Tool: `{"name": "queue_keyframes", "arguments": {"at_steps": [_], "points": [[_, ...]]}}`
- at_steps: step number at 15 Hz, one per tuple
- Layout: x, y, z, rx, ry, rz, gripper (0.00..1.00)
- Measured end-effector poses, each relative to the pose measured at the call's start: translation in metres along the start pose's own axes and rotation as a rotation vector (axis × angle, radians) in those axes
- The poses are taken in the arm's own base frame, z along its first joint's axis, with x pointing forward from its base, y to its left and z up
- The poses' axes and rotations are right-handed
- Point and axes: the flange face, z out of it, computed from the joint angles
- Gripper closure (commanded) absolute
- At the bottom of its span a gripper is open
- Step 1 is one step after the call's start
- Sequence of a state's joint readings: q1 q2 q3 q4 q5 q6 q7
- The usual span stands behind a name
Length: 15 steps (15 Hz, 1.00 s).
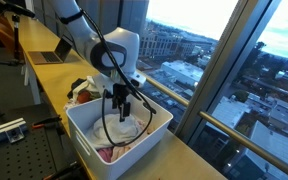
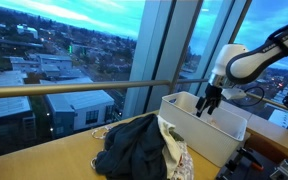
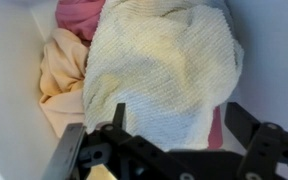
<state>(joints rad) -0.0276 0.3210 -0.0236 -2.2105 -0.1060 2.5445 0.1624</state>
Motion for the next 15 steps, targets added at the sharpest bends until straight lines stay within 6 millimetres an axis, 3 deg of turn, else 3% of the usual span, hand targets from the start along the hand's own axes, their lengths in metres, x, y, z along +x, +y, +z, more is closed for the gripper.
{"name": "queue_keyframes", "arguments": {"at_steps": [4, 7, 8, 10, 15], "points": [[0.006, -0.009, 0.075, -0.009, -0.057, -0.024, 0.0], [0.008, -0.015, 0.118, -0.03, -0.09, -0.046, 0.0], [0.009, -0.016, 0.125, -0.034, -0.095, -0.049, 0.25], [0.012, -0.017, 0.126, -0.032, -0.097, -0.044, 0.32], [0.015, -0.014, 0.116, 0.018, -0.097, -0.016, 0.66]]}}
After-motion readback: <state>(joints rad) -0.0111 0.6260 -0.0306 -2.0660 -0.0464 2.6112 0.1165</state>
